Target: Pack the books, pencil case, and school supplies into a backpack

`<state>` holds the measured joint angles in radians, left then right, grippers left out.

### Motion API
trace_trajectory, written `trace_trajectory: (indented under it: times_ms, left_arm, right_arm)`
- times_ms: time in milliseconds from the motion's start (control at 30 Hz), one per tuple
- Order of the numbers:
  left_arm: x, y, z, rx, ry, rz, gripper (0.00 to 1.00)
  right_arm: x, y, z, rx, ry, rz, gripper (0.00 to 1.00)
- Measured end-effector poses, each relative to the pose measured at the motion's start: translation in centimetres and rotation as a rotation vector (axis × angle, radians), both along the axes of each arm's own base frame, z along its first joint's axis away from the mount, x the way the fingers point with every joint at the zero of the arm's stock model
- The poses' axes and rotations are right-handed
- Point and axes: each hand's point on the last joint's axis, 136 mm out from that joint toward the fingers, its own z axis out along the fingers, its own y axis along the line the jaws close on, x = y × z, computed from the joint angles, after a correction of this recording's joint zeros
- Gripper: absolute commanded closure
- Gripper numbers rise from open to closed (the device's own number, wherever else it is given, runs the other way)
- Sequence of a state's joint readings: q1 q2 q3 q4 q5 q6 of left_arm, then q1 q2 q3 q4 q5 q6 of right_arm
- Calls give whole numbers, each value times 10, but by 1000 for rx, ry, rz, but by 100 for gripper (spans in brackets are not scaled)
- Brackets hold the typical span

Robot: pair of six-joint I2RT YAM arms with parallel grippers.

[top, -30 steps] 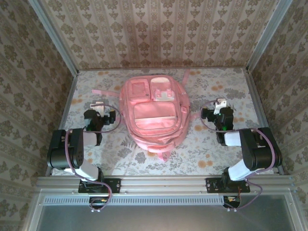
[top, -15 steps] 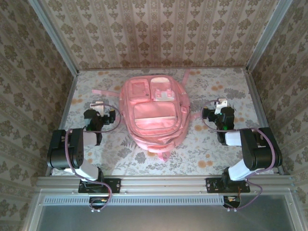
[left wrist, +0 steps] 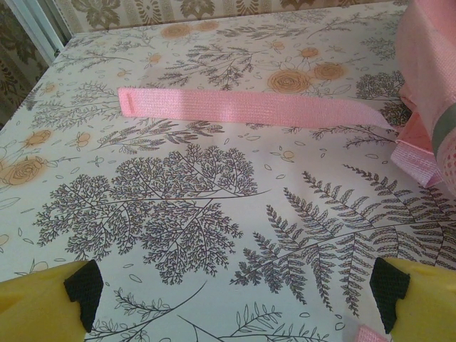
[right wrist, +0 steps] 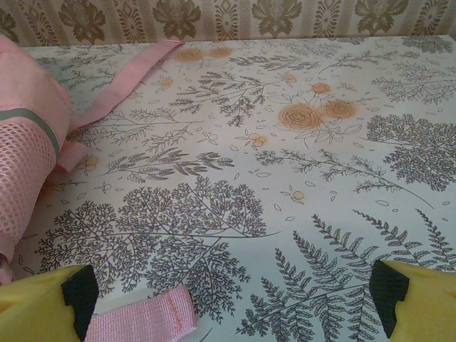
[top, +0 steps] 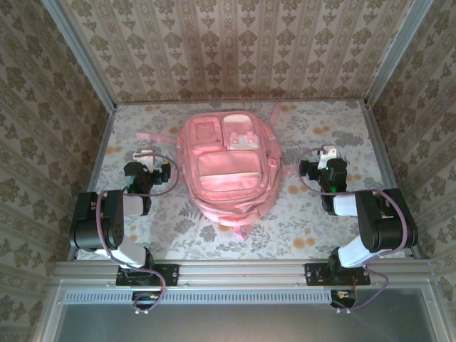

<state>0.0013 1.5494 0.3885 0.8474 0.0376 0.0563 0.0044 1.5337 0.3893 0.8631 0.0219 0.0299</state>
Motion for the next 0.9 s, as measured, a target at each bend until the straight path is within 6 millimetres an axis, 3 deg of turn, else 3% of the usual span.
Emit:
trace_trajectory:
  times_ms: [900]
  left_arm:
    - [0, 1, 0, 4, 0, 9, 0]
  right_arm:
    - [0, 0, 0, 0, 0, 0, 0]
